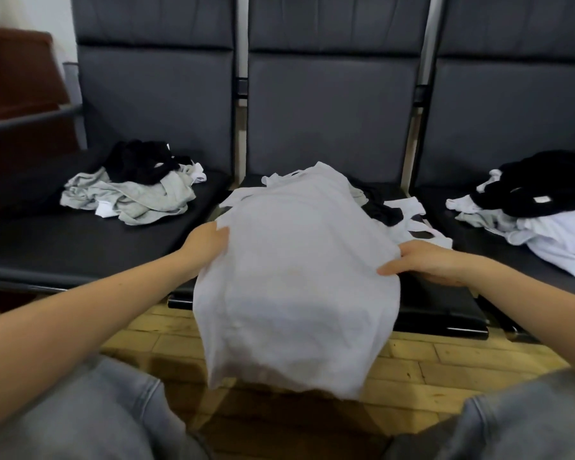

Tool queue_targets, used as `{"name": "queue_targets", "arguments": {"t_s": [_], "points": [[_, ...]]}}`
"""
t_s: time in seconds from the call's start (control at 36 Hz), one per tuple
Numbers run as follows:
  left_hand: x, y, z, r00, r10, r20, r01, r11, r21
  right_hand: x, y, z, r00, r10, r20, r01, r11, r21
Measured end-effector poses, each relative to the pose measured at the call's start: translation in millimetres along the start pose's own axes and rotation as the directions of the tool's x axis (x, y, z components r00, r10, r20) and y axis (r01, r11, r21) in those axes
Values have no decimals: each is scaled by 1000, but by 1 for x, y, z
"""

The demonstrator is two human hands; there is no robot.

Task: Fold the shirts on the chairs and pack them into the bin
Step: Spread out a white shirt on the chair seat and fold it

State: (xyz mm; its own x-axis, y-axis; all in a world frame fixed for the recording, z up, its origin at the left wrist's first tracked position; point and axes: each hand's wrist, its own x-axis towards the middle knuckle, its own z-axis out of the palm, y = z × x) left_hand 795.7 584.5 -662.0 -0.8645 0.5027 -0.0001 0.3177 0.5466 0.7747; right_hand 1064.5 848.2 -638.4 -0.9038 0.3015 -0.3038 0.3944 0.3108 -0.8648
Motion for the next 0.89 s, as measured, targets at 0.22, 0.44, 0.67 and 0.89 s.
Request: {"name": "queue_targets", "arguments": {"t_s": [0.22, 0.44, 0.67, 0.89], "points": [[-2, 3, -7, 987, -77, -143, 82, 996, 30, -19, -11, -1, 990, -141, -23, 135, 870, 475], [6, -16, -25, 993, -36, -116, 48, 994, 102, -55, 8, -12, 984, 135, 113, -109, 972, -210], [3, -12, -21, 998, -56, 7, 56, 998, 5, -57, 21, -19, 995, 94, -42, -85, 980, 177], [6, -4, -18, 991, -132, 30, 135, 977, -167, -18, 6, 1, 940, 328, -96, -189, 732, 654]]}}
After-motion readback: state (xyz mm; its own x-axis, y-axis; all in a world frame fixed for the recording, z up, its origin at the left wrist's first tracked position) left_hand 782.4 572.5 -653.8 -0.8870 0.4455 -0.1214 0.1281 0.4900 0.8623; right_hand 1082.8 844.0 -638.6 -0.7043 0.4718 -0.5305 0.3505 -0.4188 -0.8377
